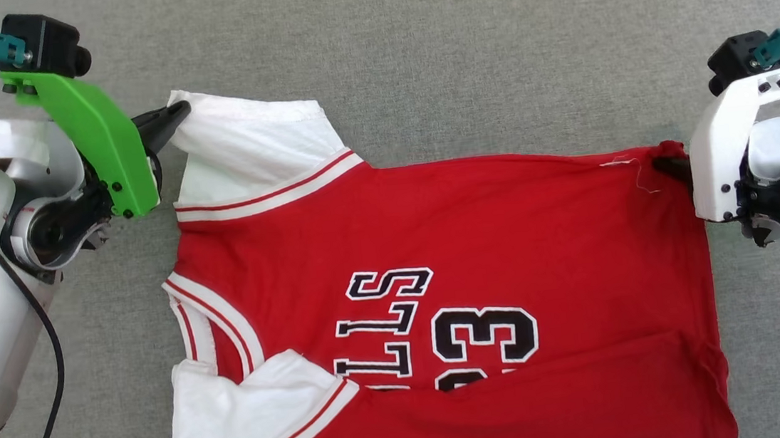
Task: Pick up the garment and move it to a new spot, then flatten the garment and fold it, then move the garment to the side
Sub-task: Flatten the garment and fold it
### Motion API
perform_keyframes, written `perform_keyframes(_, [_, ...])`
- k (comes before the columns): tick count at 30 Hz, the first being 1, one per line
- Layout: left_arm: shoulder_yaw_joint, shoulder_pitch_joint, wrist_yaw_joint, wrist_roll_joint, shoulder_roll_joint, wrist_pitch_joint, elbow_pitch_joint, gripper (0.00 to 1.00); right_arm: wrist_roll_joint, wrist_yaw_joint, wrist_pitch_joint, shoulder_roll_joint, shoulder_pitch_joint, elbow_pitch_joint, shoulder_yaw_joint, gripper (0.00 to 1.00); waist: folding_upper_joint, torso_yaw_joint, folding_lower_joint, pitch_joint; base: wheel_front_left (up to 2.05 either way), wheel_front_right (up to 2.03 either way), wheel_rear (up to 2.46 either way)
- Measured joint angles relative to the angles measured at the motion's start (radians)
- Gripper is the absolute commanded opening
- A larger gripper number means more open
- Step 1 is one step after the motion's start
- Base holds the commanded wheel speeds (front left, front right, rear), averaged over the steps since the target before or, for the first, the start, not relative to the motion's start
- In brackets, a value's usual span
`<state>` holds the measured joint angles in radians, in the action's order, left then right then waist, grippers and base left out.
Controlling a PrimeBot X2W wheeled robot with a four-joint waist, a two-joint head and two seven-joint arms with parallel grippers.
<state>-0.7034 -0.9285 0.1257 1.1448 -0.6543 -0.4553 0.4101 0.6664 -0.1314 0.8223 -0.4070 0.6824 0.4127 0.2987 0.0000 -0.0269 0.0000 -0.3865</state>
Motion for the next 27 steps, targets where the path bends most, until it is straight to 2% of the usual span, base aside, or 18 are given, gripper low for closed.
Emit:
perform_keyframes(9, [0.021,0.155,-0.002,0.008,-0.05,0.145,-0.089,0.0,-0.048,0.0,-0.128,0.004,-0.132,-0.088,-0.09,0.0,0.0,0.025,0.0,0.108,0.0,0.0,0.0])
perform_keyframes(15, [0.033,0.381,-0.073,0.032,-0.096,0.239,-0.209,0.0,-0.099,0.0,-0.203,0.023,-0.286,-0.132,-0.145,0.0,0.0,0.045,-0.0001,0.189,0.0,0.0,0.0])
perform_keyframes(16, [0.035,0.493,-0.117,0.044,-0.109,0.286,-0.268,0.0,-0.135,0.0,-0.214,0.035,-0.367,-0.153,-0.164,0.0,0.0,0.056,-0.0001,0.221,0.0,0.0,0.0])
perform_keyframes(20, [0.033,0.64,-0.167,0.086,-0.108,0.343,-0.314,0.0,-0.154,0.0,-0.229,0.068,-0.466,-0.181,-0.193,0.0,0.0,0.073,-0.0001,0.253,0.0,0.0,0.0])
perform_keyframes(27, [-0.005,0.809,-0.21,0.098,-0.112,0.371,-0.335,0.0,-0.192,0.0,-0.228,0.109,-0.609,-0.242,-0.244,0.0,0.0,0.086,-0.0001,0.29,0.0,0.0,0.0])
